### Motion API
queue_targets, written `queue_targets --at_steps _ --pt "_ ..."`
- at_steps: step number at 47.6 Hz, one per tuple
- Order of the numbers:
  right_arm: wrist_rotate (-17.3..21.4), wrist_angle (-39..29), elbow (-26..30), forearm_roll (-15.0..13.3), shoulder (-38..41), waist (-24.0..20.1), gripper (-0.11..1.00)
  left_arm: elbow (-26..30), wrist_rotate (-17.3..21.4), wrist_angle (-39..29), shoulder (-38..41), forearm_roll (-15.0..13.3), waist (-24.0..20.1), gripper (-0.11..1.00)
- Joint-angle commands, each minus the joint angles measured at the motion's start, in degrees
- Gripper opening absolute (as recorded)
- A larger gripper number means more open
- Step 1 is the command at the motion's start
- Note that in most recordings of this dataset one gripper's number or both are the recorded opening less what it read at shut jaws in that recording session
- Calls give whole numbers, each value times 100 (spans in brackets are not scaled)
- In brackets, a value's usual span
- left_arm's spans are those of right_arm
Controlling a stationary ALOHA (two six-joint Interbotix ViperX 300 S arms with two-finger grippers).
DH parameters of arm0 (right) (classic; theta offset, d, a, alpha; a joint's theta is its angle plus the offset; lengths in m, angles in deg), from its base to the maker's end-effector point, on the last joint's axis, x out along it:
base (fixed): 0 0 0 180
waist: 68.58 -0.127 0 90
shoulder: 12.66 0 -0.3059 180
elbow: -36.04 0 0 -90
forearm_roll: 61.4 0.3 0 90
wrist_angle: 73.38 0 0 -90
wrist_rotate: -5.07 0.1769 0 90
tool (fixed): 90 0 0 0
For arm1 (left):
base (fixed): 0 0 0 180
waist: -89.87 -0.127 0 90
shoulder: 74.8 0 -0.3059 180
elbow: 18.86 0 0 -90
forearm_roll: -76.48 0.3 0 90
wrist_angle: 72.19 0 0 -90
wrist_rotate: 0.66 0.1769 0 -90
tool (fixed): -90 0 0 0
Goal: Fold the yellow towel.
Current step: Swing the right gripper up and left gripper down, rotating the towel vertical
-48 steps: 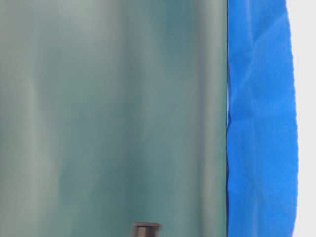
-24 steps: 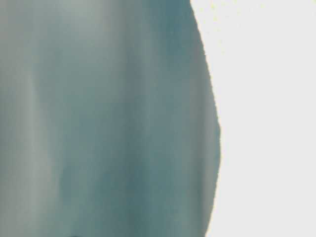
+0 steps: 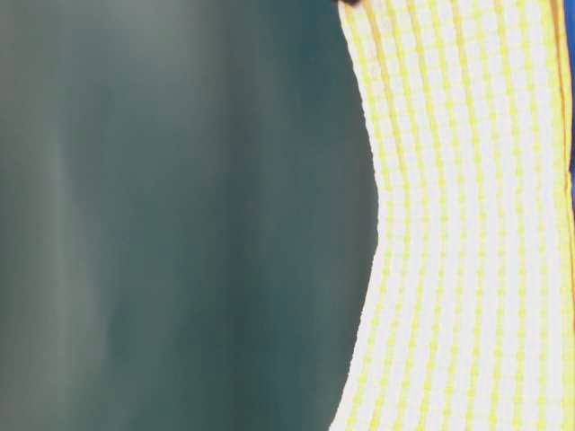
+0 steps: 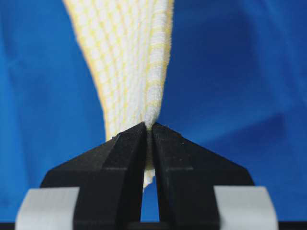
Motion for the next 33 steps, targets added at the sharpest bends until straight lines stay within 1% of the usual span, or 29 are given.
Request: queue_targets --at_steps 1,6,15,19,25,33 --pt "9 290 185 -9 193 211 4 79 -132 114 -9 0 88 2" --pt "18 545 272 -9 475 475 4 97 -255 299 79 0 316 2" --pt "0 729 580 -18 976 1020 4 229 -255 958 475 0 914 2" --pt "-26 782 756 -26 1187 1222 4 352 -255 1239 721 0 1099 2" --pt "-35 879 993 -44 1424 1450 4 668 -255 1521 1169 0 1292 2" --pt "-35 923 1283 -132 1731 1696 4 1222 -255 1670 1802 0 1459 2"
